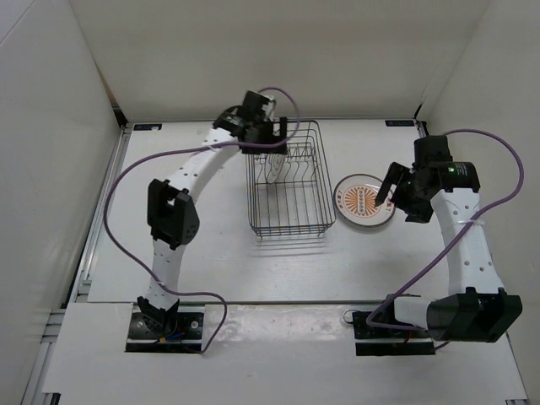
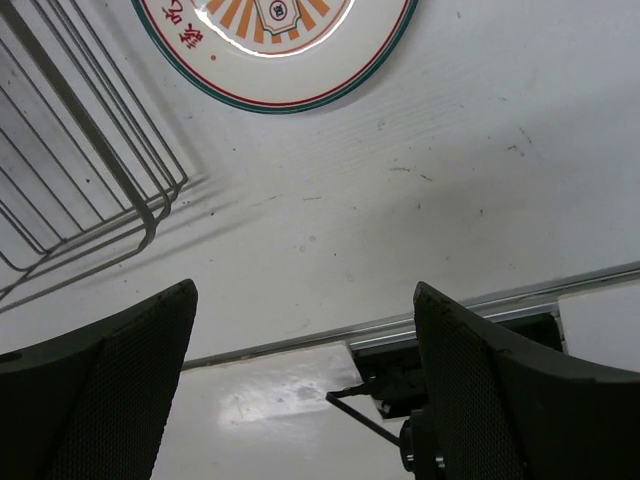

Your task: Unload the plates from the dish rack

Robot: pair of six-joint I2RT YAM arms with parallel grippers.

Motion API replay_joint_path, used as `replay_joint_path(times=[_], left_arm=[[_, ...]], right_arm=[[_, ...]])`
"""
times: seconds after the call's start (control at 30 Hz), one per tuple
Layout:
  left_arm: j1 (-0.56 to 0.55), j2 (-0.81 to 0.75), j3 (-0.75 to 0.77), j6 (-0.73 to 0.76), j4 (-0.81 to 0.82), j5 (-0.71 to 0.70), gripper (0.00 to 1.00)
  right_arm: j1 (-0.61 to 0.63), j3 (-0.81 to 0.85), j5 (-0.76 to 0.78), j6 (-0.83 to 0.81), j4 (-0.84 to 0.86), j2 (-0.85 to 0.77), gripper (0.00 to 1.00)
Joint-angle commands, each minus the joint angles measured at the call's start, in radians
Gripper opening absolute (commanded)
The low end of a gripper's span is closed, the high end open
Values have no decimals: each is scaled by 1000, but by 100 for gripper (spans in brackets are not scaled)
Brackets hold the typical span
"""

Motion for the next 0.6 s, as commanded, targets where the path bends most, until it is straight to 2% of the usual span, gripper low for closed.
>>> replay_joint_path(times=[0.0, 0.1, 0.23, 0.37, 0.43, 0.53, 0.57], left_arm=[[-31, 26, 56, 31, 93, 4, 100], [-40, 103, 121, -8, 125, 19, 100], [-54, 134, 75, -16, 239, 30, 100], [-53, 167, 101, -2, 213, 31, 98], [-53, 175, 89, -2, 222, 40, 91], [-46, 174, 70, -17, 254, 75, 67], [-46, 174, 69, -17, 257, 79, 62]], right_arm=[[42, 35, 64, -68, 24, -29, 90], [76, 29, 78, -88, 29, -43, 90], [90, 9, 107, -95, 29, -66, 90], [90, 3, 121, -98, 26, -71, 90], [95, 3, 118, -98, 26, -66, 90], [99, 2, 115, -98, 31, -58, 90], [101, 5, 117, -100, 32, -54, 90]])
